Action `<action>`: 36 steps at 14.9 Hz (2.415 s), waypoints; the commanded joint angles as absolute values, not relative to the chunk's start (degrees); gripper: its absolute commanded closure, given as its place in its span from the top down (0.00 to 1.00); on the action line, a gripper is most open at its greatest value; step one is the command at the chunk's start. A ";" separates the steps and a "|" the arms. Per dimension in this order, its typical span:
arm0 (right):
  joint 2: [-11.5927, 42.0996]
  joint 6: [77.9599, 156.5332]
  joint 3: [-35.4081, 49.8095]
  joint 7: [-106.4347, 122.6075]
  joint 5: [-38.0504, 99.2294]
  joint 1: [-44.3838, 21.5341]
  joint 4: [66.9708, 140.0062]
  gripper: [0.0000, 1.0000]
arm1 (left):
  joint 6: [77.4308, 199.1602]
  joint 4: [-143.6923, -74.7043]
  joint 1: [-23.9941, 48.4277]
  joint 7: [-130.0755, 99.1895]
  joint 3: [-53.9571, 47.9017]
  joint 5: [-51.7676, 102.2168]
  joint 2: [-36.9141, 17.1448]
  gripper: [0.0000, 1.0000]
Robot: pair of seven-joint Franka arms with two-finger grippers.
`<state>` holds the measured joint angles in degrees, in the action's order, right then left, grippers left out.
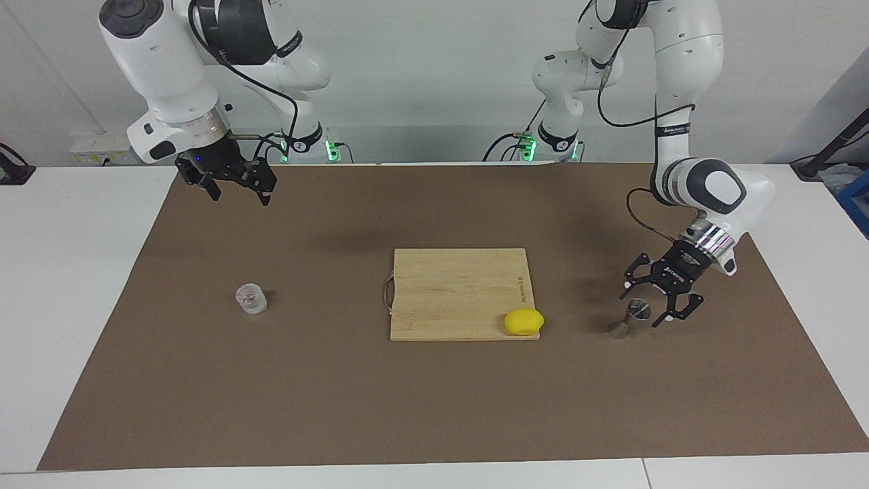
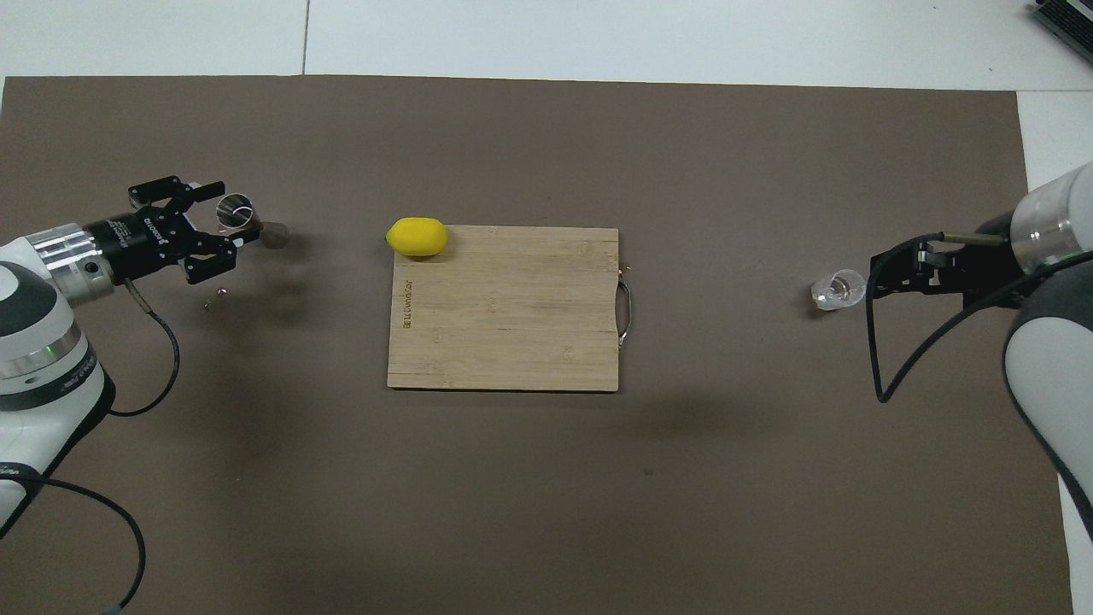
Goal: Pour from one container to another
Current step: 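Carry the metal cup with the left gripper onto the cutting board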
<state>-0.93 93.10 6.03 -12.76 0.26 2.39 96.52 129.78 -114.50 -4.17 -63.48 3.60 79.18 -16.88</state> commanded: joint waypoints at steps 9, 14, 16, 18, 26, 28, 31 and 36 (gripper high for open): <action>-0.70 93.08 6.33 -12.66 0.35 2.99 96.06 1.00 | 127.37 -113.30 -3.34 -66.27 3.96 79.63 -16.09 0.00; -0.70 93.08 6.42 -12.66 0.35 2.99 96.15 1.00 | 123.49 -111.01 1.47 -66.97 2.64 79.10 -13.63 0.00; -0.70 93.08 6.33 -12.66 0.35 2.99 96.15 1.00 | 123.83 -111.01 5.17 -69.77 2.64 79.10 -12.40 0.00; -0.70 93.08 6.42 -12.66 0.35 2.99 96.15 1.00 | 124.98 -109.87 9.30 -73.20 2.64 79.10 -12.30 0.00; -0.70 93.08 6.33 -12.66 0.35 2.99 96.15 1.00 | 144.38 -109.16 28.81 -80.14 1.67 83.83 -13.80 0.00; -0.70 93.08 6.33 -12.66 0.35 2.99 96.15 1.00 | 148.95 -109.25 32.41 -80.68 1.67 85.60 -14.50 0.00; -0.70 93.08 6.33 -12.66 0.35 2.99 96.15 1.00 | 155.38 -109.07 36.99 -80.68 1.76 88.14 -16.96 0.00; -0.70 93.08 6.33 -12.66 0.35 2.99 96.15 1.00 | 155.57 -106.97 38.76 -80.51 1.67 88.51 -19.68 0.00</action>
<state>-0.93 93.10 6.02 -12.76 0.26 2.39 96.52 154.58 -108.93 37.30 -80.33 0.85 87.11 -18.21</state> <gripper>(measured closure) 0.000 0.493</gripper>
